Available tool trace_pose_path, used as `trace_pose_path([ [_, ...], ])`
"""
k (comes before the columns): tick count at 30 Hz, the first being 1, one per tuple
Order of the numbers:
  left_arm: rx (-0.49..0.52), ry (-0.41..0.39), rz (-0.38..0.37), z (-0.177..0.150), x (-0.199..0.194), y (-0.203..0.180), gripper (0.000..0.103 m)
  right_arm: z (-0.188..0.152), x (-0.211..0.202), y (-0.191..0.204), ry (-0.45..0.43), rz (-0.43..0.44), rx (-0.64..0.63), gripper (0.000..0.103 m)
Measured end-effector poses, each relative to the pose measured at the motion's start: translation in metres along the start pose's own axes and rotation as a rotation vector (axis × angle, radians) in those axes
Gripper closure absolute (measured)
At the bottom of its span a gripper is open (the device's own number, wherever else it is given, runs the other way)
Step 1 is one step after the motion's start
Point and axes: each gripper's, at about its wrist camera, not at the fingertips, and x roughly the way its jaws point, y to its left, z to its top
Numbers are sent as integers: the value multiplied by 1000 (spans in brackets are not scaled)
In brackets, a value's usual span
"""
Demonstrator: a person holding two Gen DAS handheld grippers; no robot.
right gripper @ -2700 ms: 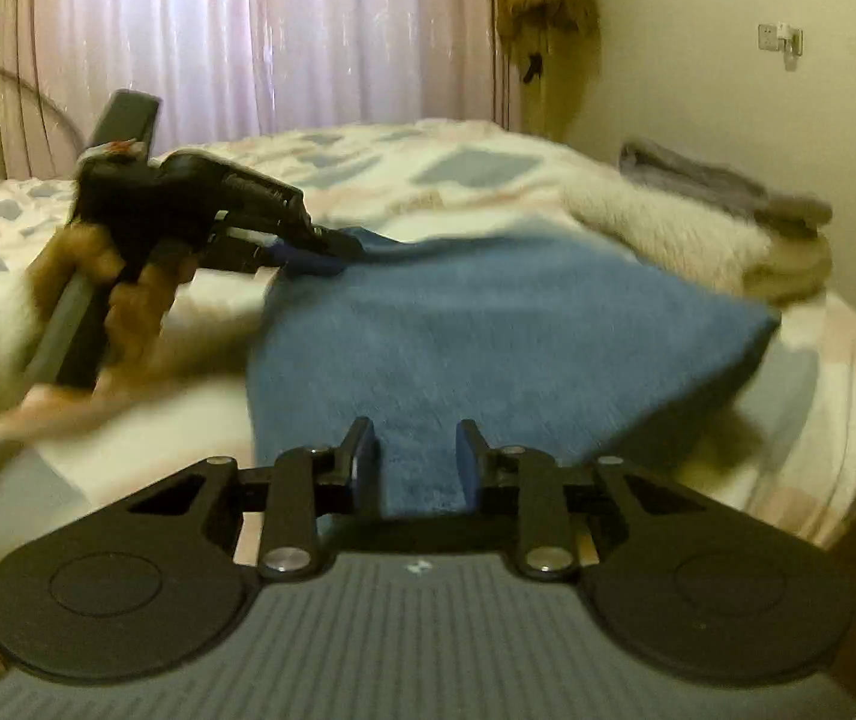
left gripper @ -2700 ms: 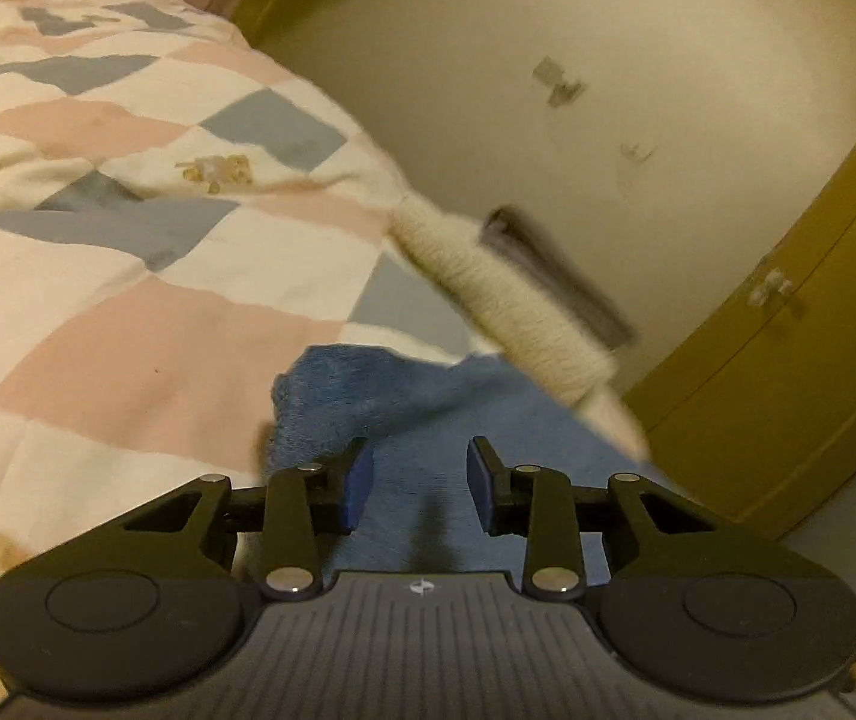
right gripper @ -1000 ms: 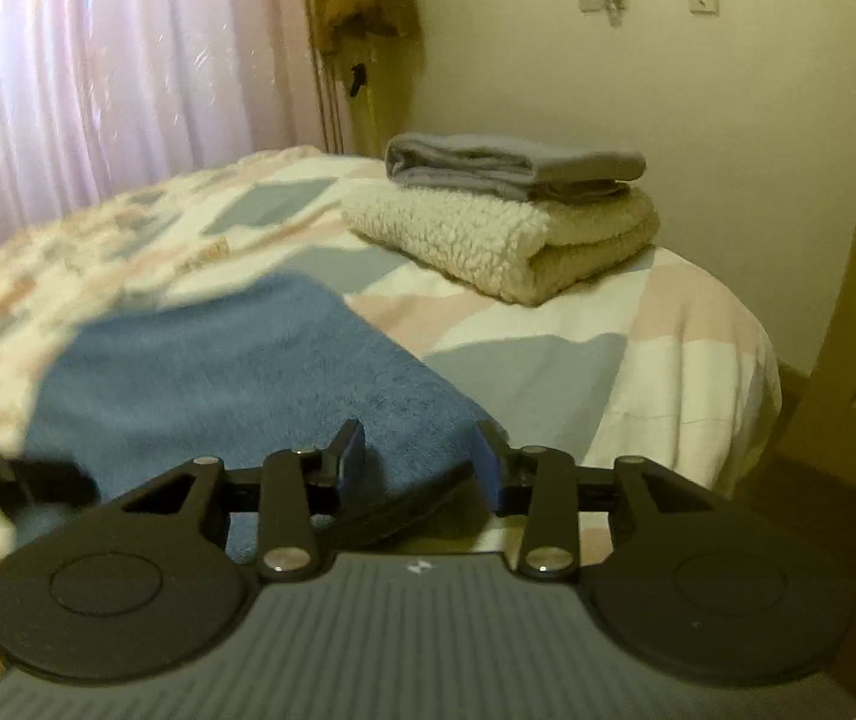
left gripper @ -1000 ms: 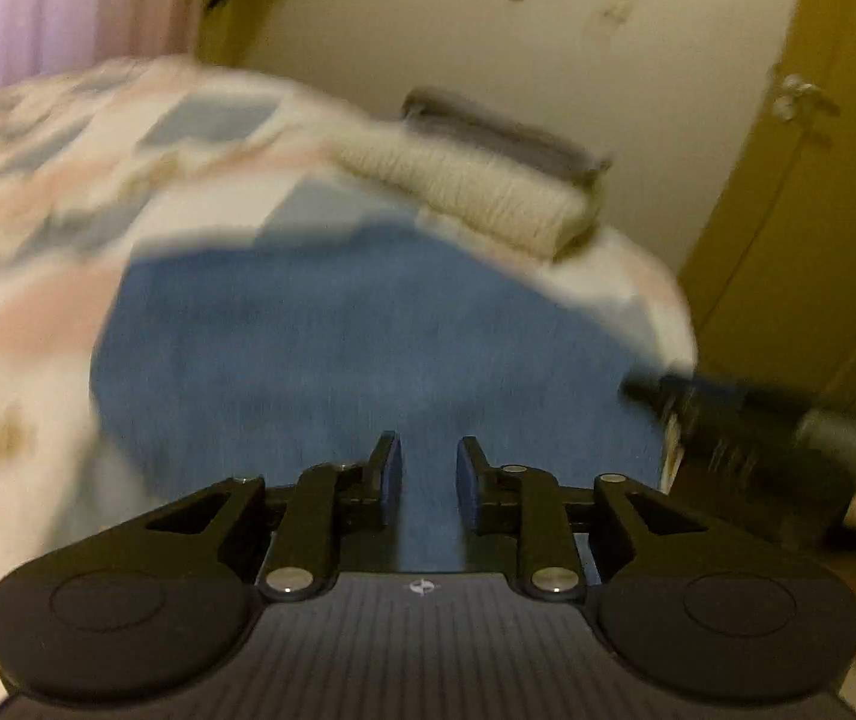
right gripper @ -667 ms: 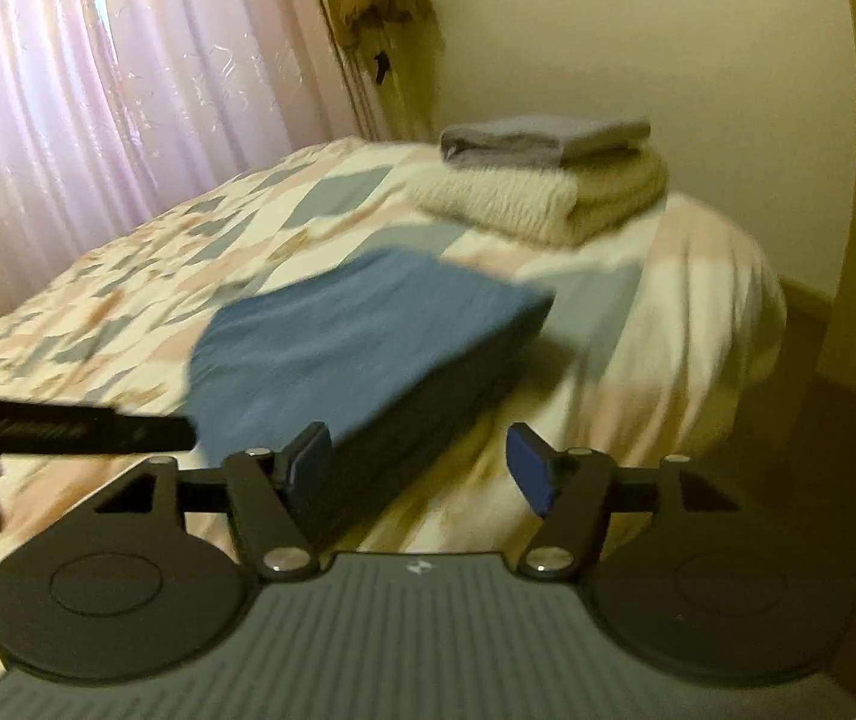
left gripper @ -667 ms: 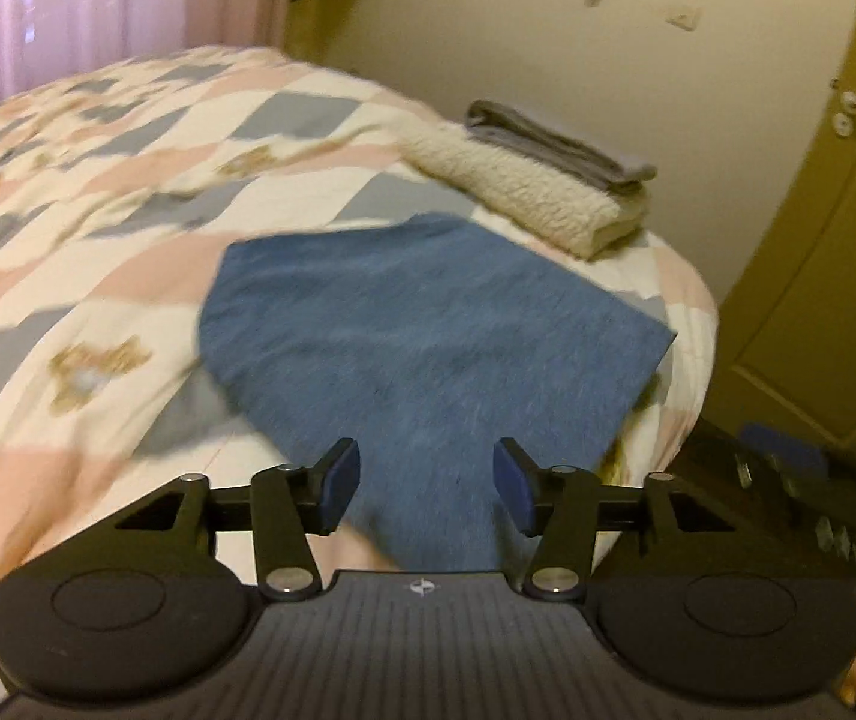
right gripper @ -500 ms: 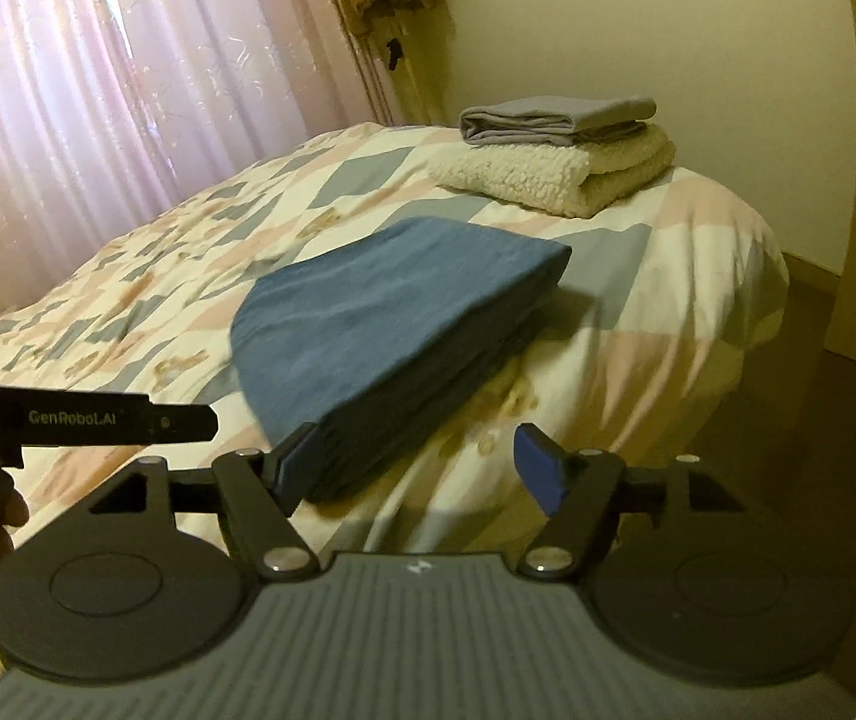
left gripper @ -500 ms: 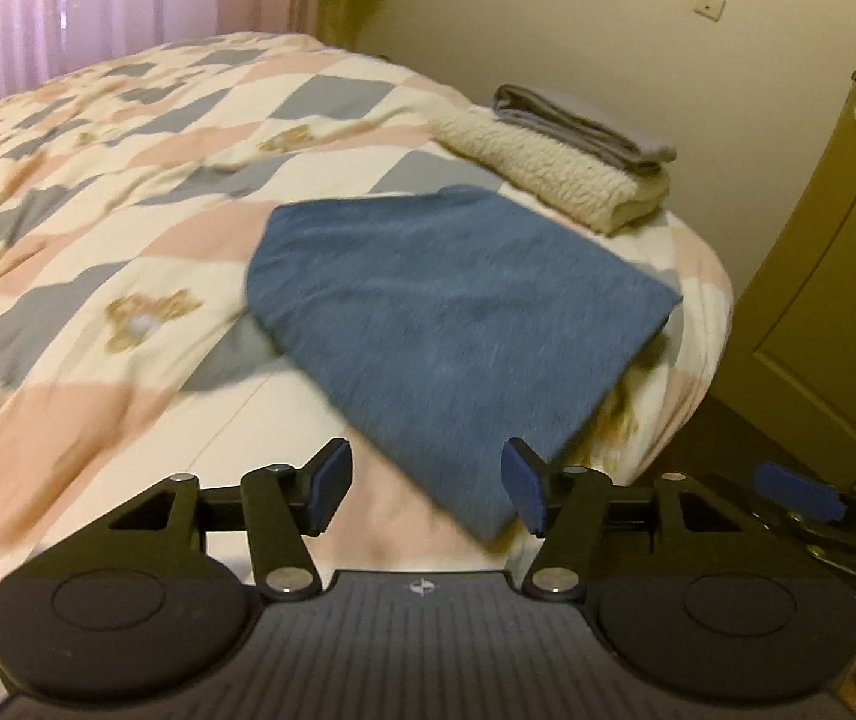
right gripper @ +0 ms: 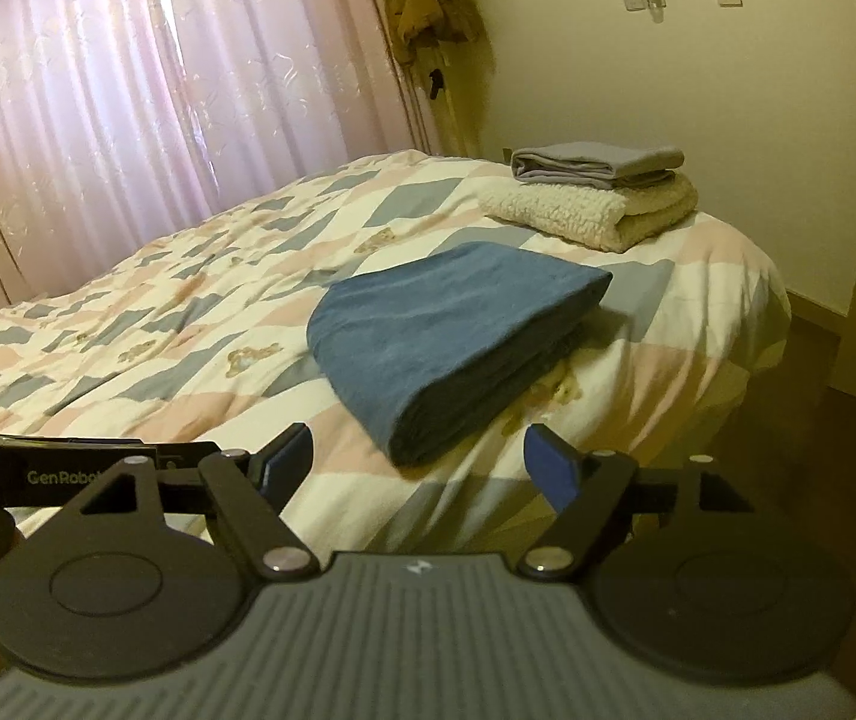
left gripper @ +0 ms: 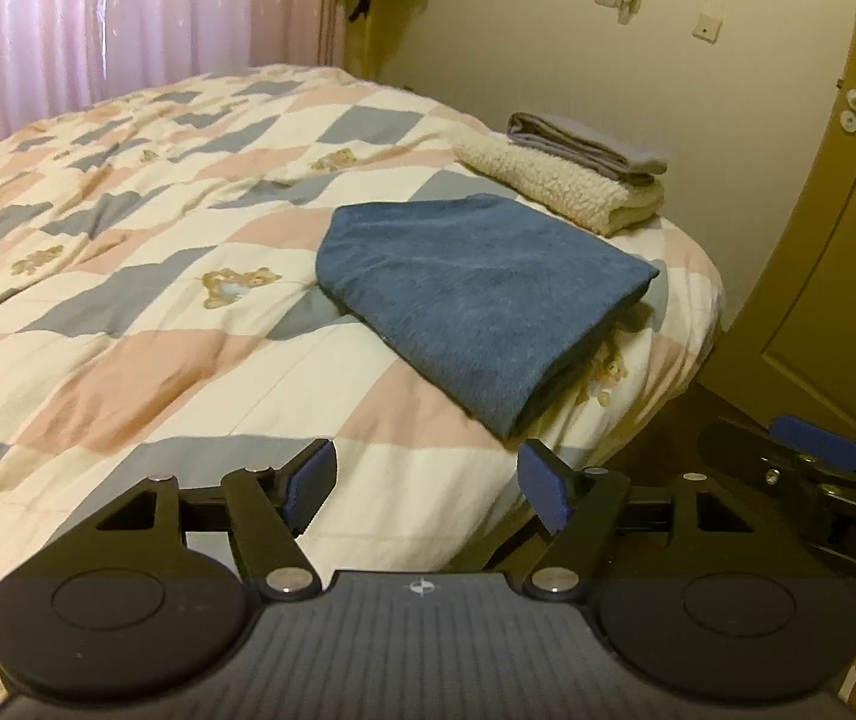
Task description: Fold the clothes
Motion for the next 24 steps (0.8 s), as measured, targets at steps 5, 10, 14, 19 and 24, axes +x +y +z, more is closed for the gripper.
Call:
trace_pose_path([
  [5, 17, -27, 27, -14, -18, -2, 31, -10, -15, 7, -7, -7, -22, 26],
  [10, 33, -45, 26, -25, -30, -7, 31, -18, -27, 7, -15, -19, -28, 25],
  [14, 42, -50, 7, -33, -35, -11, 30, -23, -33, 4, -10, -39, -22, 25],
  [19, 52, -52, -8, -40, -36, -18, 30, -27, -39, 0, -16, -49, -13, 25],
  [24, 70, -48, -15, -43, -34, -27, 29, -28, -41, -3, -24, -50, -11, 23],
])
